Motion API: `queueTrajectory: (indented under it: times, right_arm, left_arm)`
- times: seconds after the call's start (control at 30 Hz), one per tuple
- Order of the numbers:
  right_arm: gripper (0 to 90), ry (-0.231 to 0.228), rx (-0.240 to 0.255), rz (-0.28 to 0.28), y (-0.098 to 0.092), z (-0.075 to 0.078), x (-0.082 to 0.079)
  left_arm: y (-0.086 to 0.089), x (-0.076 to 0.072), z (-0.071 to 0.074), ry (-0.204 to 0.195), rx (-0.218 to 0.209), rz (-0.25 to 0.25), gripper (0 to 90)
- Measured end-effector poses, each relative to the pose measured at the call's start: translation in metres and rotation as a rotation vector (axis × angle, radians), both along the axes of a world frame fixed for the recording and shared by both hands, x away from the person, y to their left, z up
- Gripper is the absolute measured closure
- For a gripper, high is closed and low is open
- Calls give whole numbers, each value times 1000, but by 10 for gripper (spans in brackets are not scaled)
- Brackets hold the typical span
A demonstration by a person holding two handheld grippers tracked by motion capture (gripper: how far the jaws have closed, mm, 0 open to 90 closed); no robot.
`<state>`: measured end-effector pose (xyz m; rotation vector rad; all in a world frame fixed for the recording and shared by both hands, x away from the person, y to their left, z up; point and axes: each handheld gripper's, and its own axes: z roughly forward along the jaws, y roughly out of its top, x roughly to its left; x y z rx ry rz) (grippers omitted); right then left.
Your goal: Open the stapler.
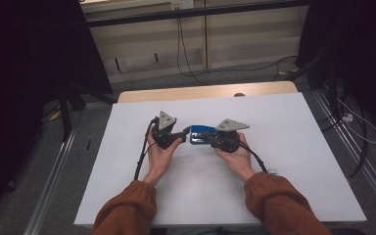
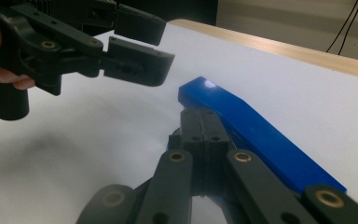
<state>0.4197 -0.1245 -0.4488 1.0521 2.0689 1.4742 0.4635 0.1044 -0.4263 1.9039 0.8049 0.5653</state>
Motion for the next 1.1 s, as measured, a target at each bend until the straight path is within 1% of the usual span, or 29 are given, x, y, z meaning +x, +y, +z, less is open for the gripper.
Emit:
queueTrajectory:
  times: [0.03, 0.07, 0.1, 0.13, 0.17, 0.2, 0.23, 0.27, 0.3, 0.33, 0.37, 0.47, 0.5, 0.53, 0.57, 0.63, 0.67, 0.7, 0.73, 0.8, 0.87, 0.9, 0.97, 1.03, 1.07, 1.1]
  right_arm:
    - [900, 1, -5, -1, 0, -1, 1]
    - [900, 1, -5, -1, 0, -1, 1]
    - [900, 7, -10, 1, 0, -2, 2]
    - [900, 9, -17, 2, 0, -3, 3]
    - [900, 15, -28, 6, 0, -4, 5]
    - [900, 15, -28, 6, 0, -4, 5]
    - [900, 16, -35, 9, 1, -5, 5]
    - [900, 20, -50, 11, 1, -5, 7]
    - [900, 24, -55, 10, 2, -6, 8]
    - [900, 31, -57, 7, 2, -7, 8]
    - [900, 31, -57, 7, 2, -7, 8]
    - [900, 38, -83, 11, 4, -9, 11]
    - [900, 39, -92, 11, 5, -10, 11]
    - [900, 42, -102, 17, 6, -10, 11]
    - [900, 44, -119, 20, 6, -11, 12]
    - [900, 48, -115, 17, 5, -10, 13]
    - [900, 55, -119, 17, 5, -11, 14]
    - [900, 68, -138, 25, 5, -12, 16]
    - [900, 68, -138, 25, 5, -12, 16]
    - [900, 79, -160, 33, 7, -12, 17]
    - [900, 81, -166, 33, 8, -12, 17]
    - [900, 99, -173, 28, 9, -13, 19]
    - [900, 103, -170, 29, 9, -13, 20]
    - [900, 102, -174, 26, 9, -13, 19]
    - [900, 103, -174, 23, 9, -13, 19]
    - [900, 105, -174, 23, 9, -13, 19]
  left_arm:
    - [0, 1, -3, 14, -6, -19, 473]
    - [0, 1, -3, 14, -6, -19, 502]
    - [0, 2, -5, 20, -5, -26, 502]
    - [0, 2, -6, 24, 0, -32, 540]
    - [1, 2, -7, 29, -2, -33, 616]
    - [1, 3, -6, 30, -6, -32, 616]
    - [2, 3, -6, 31, -13, -38, 660]
    - [3, 3, -8, 49, -21, -43, 723]
    - [3, 3, -8, 49, -21, -43, 748]
    - [4, 4, -9, 61, -21, -56, 784]
    - [4, 5, -11, 68, -14, -60, 784]
    - [5, 7, -14, 89, -3, -66, 872]
    - [5, 7, -14, 96, -8, -71, 900]
    - [4, 8, -14, 115, -13, -76, 900]
    - [4, 7, -14, 116, -8, -74, 900]
    - [2, 6, -14, 108, 14, -74, 900]
    - [1, 6, -15, 103, 16, -71, 900]
    - [0, 7, -16, 102, 21, -70, 900]
    - [0, 7, -16, 97, 26, -66, 900]
    - [0, 7, -17, 102, 26, -72, 900]
    - [-1, 8, -19, 114, 31, -80, 900]
    - [-2, 8, -20, 121, 36, -84, 900]
    - [-4, 9, -23, 131, 51, -88, 900]
    - [-5, 11, -24, 131, 61, -94, 900]
    - [-6, 12, -25, 139, 53, -93, 900]
    - [-7, 14, -26, 135, 61, -93, 900]
